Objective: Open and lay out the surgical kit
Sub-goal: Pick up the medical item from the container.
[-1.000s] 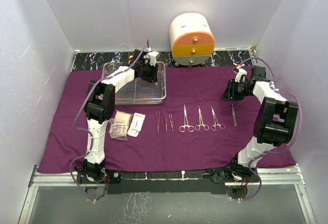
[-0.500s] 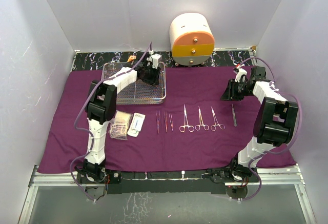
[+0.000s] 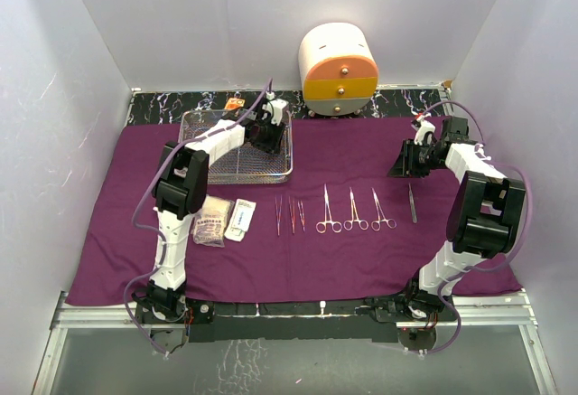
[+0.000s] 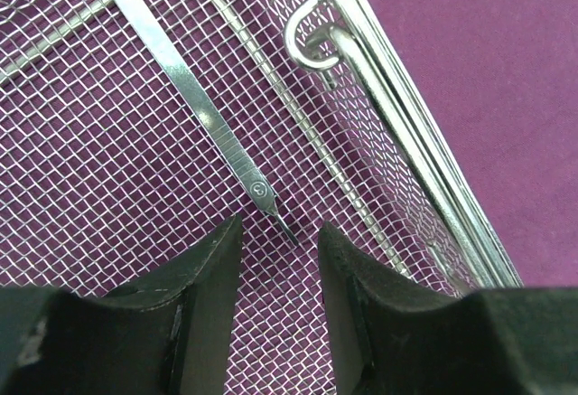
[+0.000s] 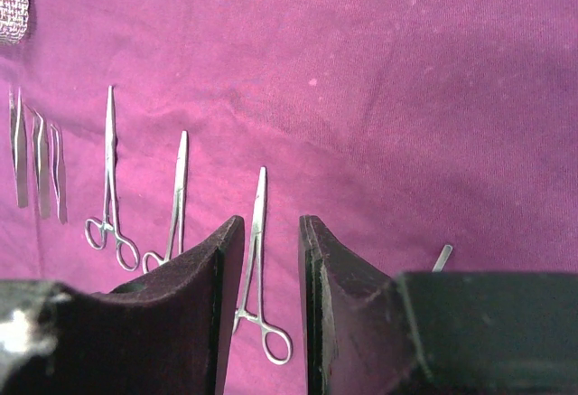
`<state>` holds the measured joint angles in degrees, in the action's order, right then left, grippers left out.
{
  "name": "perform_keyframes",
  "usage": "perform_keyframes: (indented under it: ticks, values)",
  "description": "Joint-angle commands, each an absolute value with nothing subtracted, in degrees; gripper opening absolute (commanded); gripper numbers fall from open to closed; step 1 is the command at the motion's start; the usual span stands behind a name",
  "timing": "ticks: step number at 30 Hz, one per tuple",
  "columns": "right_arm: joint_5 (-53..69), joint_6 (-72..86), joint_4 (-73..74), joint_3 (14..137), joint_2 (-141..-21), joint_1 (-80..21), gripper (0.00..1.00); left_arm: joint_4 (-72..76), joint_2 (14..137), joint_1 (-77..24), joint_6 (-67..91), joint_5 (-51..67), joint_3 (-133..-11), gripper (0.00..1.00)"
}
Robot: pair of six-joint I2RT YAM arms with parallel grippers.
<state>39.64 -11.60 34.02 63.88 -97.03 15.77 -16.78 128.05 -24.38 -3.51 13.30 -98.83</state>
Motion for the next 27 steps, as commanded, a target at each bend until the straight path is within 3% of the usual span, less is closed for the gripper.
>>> perform_keyframes:
  ticks: [1,20,27]
  values:
    - [41.2,-11.2,31.7,64.2,-96.9,15.9,0.29,-18.0,127.3,-24.9,-4.7,12.1,-99.5,0.37]
    - [41.3,-11.2,31.8,64.0,-97.1,15.9,0.29,-19.6,129.7,-25.6,-9.0,8.0,-100.2,0.27]
    - [41.3,-11.2,32.0,64.2,-97.3,15.9,0.28,-19.6,128.8,-25.6,-11.1,5.1,-100.0,0.13]
